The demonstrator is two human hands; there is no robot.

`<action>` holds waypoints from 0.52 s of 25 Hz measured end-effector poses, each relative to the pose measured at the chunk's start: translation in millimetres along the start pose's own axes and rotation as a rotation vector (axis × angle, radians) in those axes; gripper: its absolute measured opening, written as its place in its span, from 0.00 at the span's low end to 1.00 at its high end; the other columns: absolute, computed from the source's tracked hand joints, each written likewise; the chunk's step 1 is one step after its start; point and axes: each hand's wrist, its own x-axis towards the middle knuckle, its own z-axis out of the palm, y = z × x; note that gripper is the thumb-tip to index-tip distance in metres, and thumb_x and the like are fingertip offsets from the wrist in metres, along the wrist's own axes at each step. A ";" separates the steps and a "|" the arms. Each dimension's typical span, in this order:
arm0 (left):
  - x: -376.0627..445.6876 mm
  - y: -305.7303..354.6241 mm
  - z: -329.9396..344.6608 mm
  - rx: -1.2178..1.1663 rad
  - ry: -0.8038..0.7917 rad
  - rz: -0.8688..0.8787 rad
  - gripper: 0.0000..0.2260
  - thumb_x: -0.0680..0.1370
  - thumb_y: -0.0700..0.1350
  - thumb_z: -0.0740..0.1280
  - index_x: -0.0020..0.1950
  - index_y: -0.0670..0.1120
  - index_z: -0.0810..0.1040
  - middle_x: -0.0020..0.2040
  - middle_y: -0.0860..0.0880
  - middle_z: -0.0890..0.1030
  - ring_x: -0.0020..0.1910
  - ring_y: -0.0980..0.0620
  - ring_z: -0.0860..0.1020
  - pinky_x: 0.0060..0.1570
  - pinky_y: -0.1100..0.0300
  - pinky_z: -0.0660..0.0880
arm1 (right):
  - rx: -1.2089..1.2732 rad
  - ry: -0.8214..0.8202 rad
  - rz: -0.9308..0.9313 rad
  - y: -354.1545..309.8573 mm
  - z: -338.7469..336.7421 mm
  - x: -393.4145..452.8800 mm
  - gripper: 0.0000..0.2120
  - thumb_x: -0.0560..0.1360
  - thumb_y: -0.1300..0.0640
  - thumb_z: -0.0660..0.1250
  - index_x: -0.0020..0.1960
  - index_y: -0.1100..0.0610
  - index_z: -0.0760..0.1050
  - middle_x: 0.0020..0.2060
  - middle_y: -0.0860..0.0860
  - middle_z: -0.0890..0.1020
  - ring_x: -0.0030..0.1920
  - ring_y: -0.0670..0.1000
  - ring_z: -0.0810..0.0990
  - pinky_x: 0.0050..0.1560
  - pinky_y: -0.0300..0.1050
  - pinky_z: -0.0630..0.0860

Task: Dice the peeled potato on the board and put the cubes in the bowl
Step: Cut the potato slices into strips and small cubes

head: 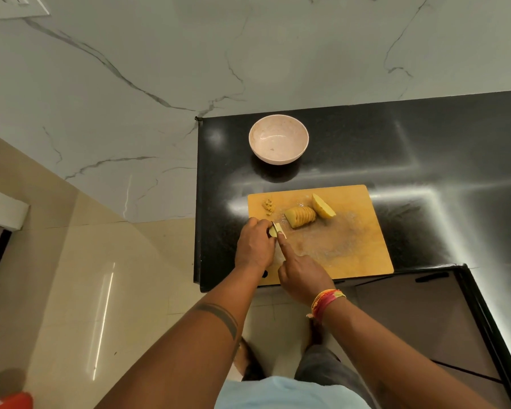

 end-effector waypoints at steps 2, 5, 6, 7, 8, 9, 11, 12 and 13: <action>-0.4 1.3 2.9 -0.020 0.015 -0.049 0.15 0.79 0.45 0.71 0.65 0.50 0.79 0.60 0.51 0.74 0.59 0.51 0.74 0.58 0.54 0.77 | -0.014 -0.009 -0.012 2.7 0.9 -0.4 0.36 0.81 0.54 0.54 0.82 0.43 0.38 0.33 0.53 0.78 0.30 0.54 0.77 0.32 0.50 0.77; -0.8 8.7 4.8 -0.030 0.027 -0.126 0.14 0.78 0.44 0.73 0.63 0.52 0.80 0.60 0.51 0.75 0.58 0.50 0.75 0.58 0.55 0.78 | -0.058 -0.031 -0.063 11.0 -6.2 -0.4 0.36 0.82 0.54 0.54 0.82 0.44 0.37 0.33 0.53 0.77 0.30 0.53 0.76 0.29 0.47 0.73; -1.4 11.6 5.1 -0.032 0.036 -0.154 0.14 0.77 0.44 0.74 0.62 0.52 0.80 0.60 0.51 0.75 0.58 0.50 0.75 0.58 0.54 0.78 | -0.074 -0.052 -0.091 14.8 -11.3 0.6 0.36 0.82 0.55 0.54 0.82 0.45 0.37 0.32 0.53 0.76 0.29 0.52 0.75 0.28 0.46 0.70; -1.3 14.7 5.3 -0.035 0.050 -0.179 0.14 0.77 0.44 0.75 0.61 0.53 0.81 0.59 0.51 0.76 0.57 0.50 0.76 0.57 0.53 0.78 | -0.093 -0.074 -0.120 18.3 -17.1 2.3 0.36 0.82 0.55 0.54 0.82 0.46 0.37 0.32 0.52 0.75 0.29 0.52 0.74 0.27 0.45 0.68; -1.7 16.5 6.0 -0.043 0.067 -0.203 0.14 0.76 0.44 0.75 0.60 0.54 0.81 0.58 0.51 0.76 0.56 0.50 0.76 0.56 0.53 0.79 | -0.117 -0.098 -0.148 21.4 -22.1 4.0 0.36 0.82 0.55 0.54 0.82 0.47 0.37 0.32 0.52 0.74 0.29 0.51 0.73 0.27 0.45 0.67; -2.6 18.0 7.5 -0.060 0.084 -0.227 0.14 0.76 0.44 0.75 0.60 0.54 0.81 0.58 0.51 0.76 0.55 0.50 0.77 0.55 0.54 0.79 | -0.143 -0.122 -0.176 24.7 -26.0 6.3 0.36 0.82 0.55 0.55 0.83 0.48 0.37 0.33 0.52 0.74 0.29 0.51 0.73 0.28 0.45 0.68; -4.0 20.0 10.9 -0.093 0.107 -0.257 0.14 0.76 0.43 0.75 0.60 0.54 0.81 0.58 0.51 0.76 0.55 0.51 0.77 0.55 0.56 0.79 | -0.181 -0.161 -0.222 30.7 -31.7 12.9 0.36 0.83 0.55 0.55 0.83 0.48 0.37 0.36 0.55 0.77 0.31 0.53 0.76 0.31 0.48 0.74; -4.3 20.0 12.9 -0.105 0.116 -0.260 0.15 0.76 0.43 0.76 0.61 0.53 0.81 0.58 0.52 0.76 0.55 0.51 0.77 0.55 0.56 0.78 | -0.187 -0.180 -0.233 34.1 -33.5 16.6 0.37 0.83 0.55 0.56 0.83 0.48 0.36 0.37 0.56 0.78 0.32 0.54 0.77 0.33 0.50 0.76; -4.4 18.2 13.9 -0.117 0.116 -0.255 0.15 0.76 0.44 0.76 0.61 0.53 0.81 0.57 0.52 0.76 0.55 0.52 0.77 0.55 0.56 0.79 | -0.183 -0.193 -0.234 36.3 -34.1 18.3 0.37 0.83 0.55 0.56 0.82 0.47 0.36 0.38 0.56 0.78 0.33 0.54 0.77 0.34 0.50 0.76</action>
